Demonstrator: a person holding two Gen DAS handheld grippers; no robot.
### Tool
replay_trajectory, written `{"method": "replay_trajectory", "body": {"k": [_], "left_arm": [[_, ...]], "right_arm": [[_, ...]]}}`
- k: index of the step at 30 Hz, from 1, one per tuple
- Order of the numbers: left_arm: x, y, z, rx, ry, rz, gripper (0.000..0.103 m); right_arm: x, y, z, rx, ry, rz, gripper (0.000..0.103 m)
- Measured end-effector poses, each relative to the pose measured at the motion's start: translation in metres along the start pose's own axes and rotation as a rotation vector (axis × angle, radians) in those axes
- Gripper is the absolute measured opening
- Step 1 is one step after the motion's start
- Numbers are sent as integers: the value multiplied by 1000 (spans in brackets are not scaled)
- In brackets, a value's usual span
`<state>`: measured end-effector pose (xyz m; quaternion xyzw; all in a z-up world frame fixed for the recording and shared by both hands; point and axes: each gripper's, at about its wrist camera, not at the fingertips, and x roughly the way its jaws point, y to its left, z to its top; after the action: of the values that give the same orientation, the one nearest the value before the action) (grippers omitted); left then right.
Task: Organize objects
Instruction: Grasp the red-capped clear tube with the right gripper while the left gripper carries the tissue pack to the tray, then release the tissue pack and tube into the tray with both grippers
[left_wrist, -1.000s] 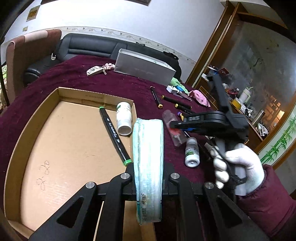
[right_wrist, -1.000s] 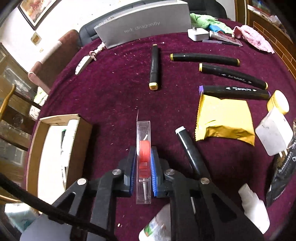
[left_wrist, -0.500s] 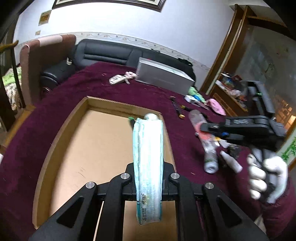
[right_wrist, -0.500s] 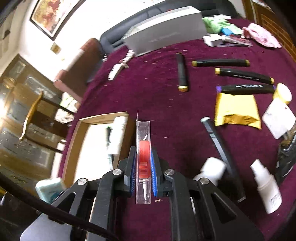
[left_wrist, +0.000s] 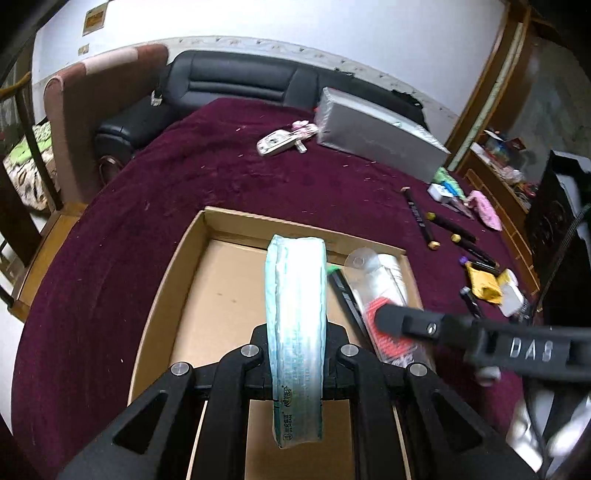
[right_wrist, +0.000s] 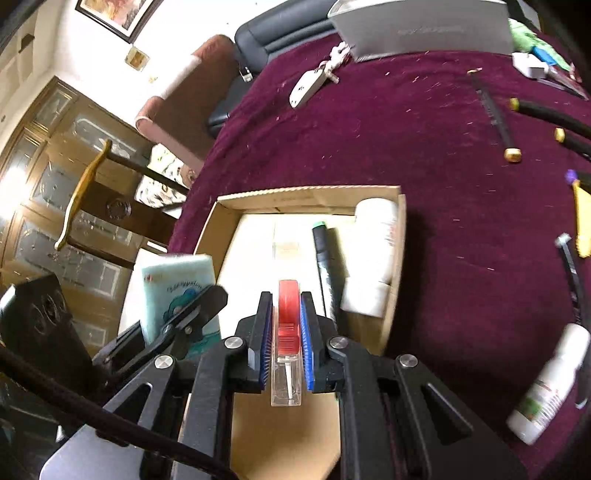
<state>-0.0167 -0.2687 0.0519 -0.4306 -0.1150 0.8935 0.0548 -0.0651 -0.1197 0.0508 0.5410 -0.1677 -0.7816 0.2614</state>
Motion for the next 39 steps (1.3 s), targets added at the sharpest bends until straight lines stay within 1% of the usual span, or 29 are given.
{"method": "replay_trajectory", "body": {"k": [5,10,15,18,21,22,24,25,26,28,31,34,37,39], "left_arm": [[22,17,6,-51,52,-1,9],[35,19,10,-66,67,-7,9],[44,20,11,-80,77,-16,9],[48,22,10,-95,81,-34,9],[50,24,11,-105,84,-33,11],[50,24,12,-111,83,-33,12],[51,26,13,-126,84,-34,22],[52,27,14,-135,84,-40,31],[52,27,15,-140,80,-45,36],[51,28,16,-150,81,-54,43],[48,29,17,-169,83,-62,44],[37,29,17,-183,76,-87,44],[17,27,18,-182,44,-85,45],[-2,25,17,-179,8,-86,45]], "right_arm": [[26,4,6,-4,27,-33,12],[41,-1,12,0,35,-71,12],[47,-6,17,1,27,-105,12],[46,-8,19,1,20,-109,12],[48,-6,21,-6,17,-120,12],[49,-6,22,-9,14,-123,12],[49,-5,22,-15,3,-129,12],[47,-5,23,-14,-5,-129,13],[46,-6,23,-12,-14,-127,13],[38,-7,24,-10,-40,-118,14],[28,-8,27,-6,-64,-113,19],[12,-12,27,17,-93,-89,19],[-9,-16,22,29,-128,-79,24],[-23,-18,18,26,-153,-77,24]]}}
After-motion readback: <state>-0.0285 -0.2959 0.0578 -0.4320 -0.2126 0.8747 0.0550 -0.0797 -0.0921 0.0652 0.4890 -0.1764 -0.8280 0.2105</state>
